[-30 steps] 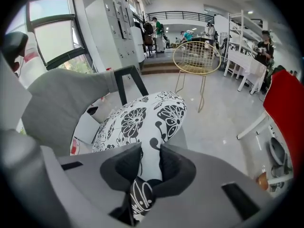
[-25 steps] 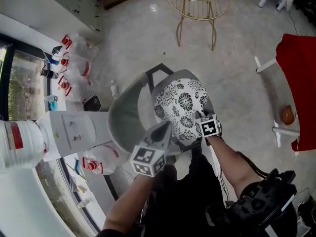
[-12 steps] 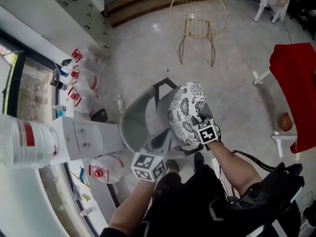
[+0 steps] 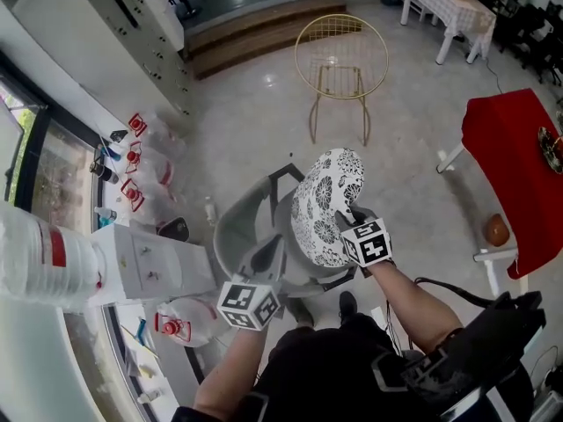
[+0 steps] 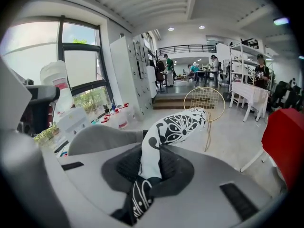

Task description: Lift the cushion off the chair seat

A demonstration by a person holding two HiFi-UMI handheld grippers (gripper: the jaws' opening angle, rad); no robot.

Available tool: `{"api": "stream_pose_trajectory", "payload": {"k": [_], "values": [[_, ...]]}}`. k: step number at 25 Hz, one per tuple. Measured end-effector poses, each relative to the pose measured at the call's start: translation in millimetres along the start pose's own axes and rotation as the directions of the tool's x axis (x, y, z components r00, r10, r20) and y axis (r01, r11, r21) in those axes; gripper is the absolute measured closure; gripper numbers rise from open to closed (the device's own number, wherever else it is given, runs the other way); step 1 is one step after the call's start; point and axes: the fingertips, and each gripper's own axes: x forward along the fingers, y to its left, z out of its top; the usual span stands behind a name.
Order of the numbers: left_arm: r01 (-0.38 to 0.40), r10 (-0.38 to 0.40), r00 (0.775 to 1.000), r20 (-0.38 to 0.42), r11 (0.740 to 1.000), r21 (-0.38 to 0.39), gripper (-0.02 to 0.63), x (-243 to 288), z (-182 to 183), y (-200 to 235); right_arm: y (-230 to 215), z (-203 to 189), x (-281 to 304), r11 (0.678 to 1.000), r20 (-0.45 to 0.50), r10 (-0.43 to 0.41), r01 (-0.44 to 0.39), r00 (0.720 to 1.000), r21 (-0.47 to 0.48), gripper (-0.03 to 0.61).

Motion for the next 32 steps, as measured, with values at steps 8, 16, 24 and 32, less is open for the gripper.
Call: {"api": "stream_pose_trajectory", "payload": {"k": [8,16,24,32], "values": [[-0.015,0.014,0.998,0.069,1.0,0.009,0.609,-17.8,28.5,8.6,16.8,52.5,-40.8,0.998,0.131,0.029,-0.035,0.991,0.044,0.529],[-0.011,0.007,0.993,0.12,0.999,0.041,0.609,-23.6,54.5,7.7,33.1,101.7,-77.7,0.998,0.261,0.052,-0.057,0.964,0.015,0.529],[-0.011,-0.005,0.985,0.17,0.996,0.088,0.609,-26.4,85.9,0.8,43.4,146.4,-110.0,0.997,0.368,0.074,-0.069,0.927,-0.026,0.531],[-0.043,0.021,0.978,0.21,0.994,0.102,0.609,-30.8,99.7,12.0,49.5,167.2,-124.9,0.997,0.431,0.074,-0.062,0.899,-0.041,0.537]]}}
